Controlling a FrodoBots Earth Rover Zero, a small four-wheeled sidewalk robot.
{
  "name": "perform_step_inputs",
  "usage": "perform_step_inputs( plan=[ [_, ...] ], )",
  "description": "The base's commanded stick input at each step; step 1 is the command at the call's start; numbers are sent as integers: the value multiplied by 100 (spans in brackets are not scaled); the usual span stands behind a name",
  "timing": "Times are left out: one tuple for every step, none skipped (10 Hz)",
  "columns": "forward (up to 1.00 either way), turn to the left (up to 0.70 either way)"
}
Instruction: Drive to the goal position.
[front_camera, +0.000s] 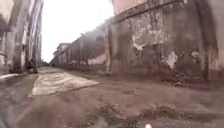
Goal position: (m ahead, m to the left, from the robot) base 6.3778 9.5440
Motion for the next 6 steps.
perform_step_inputs(
  plan=[
    [85,34],
    [85,30],
    [85,5],
    [85,2],
    [85,0],
    [85,0]
  ],
)
